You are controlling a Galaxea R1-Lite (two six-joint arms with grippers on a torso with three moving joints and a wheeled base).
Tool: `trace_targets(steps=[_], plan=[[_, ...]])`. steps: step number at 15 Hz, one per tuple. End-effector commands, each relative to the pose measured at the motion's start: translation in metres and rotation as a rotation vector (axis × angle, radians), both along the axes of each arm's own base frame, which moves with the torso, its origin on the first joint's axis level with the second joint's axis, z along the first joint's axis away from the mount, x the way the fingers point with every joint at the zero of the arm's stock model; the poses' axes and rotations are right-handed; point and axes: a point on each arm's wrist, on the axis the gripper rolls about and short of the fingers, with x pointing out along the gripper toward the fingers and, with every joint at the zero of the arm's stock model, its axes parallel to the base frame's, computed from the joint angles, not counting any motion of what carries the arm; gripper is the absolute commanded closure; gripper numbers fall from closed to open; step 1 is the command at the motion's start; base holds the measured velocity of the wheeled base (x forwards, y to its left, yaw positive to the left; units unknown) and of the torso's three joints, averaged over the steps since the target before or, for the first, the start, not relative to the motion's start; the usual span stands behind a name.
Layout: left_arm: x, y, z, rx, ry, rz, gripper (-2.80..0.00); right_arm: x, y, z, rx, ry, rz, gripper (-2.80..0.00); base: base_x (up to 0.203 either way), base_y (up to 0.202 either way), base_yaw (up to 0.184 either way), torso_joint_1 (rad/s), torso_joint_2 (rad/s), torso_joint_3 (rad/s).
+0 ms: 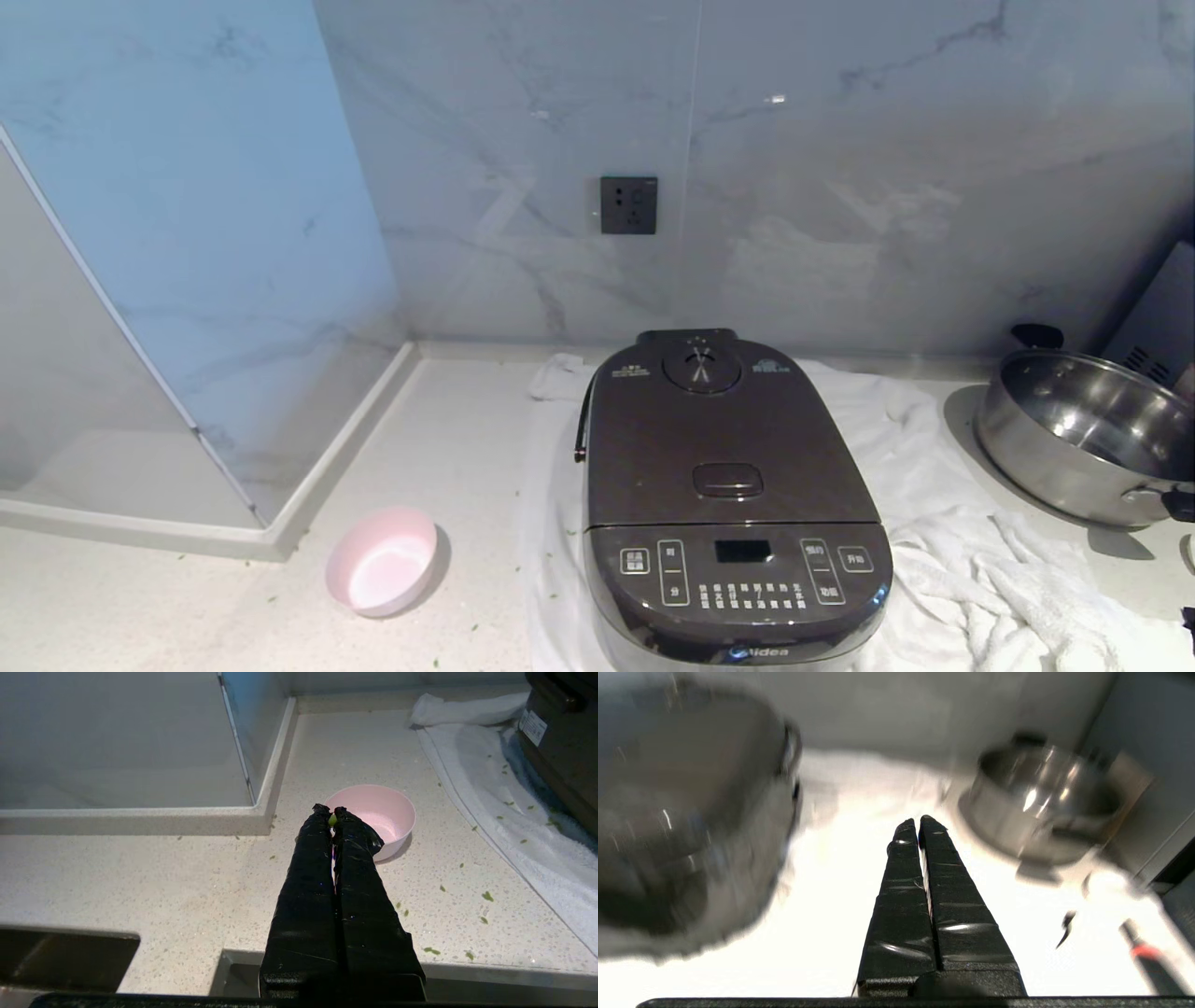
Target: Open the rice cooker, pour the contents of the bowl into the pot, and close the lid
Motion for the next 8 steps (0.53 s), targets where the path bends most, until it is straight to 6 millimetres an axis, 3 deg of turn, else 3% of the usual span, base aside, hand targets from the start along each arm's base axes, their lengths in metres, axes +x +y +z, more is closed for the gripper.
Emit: trace_targets(steps=[1,4,8], plan=[[0.0,0.0,-0.002,0.0,0.009,0.0,0.0,0.003,0.001,-0.021,0.018,0.001,0.026,0.0,0.0,0.0,0.0,0.0,0.0,0.0],[0.0,0.0,-0.002,0.003,0.009,-0.004,0.0,0.006,0.002,-0.032,0.027,0.032,0.071,0.0,0.0,0.0,0.0,0.0,0.0,0.0],[0.0,-0.001,-0.002,-0.018,0.012,-0.032,0.0,0.006,0.002,-0.032,0.028,0.039,0.096,0.0,0.0,0.0,0.0,0.0,0.0,0.0]])
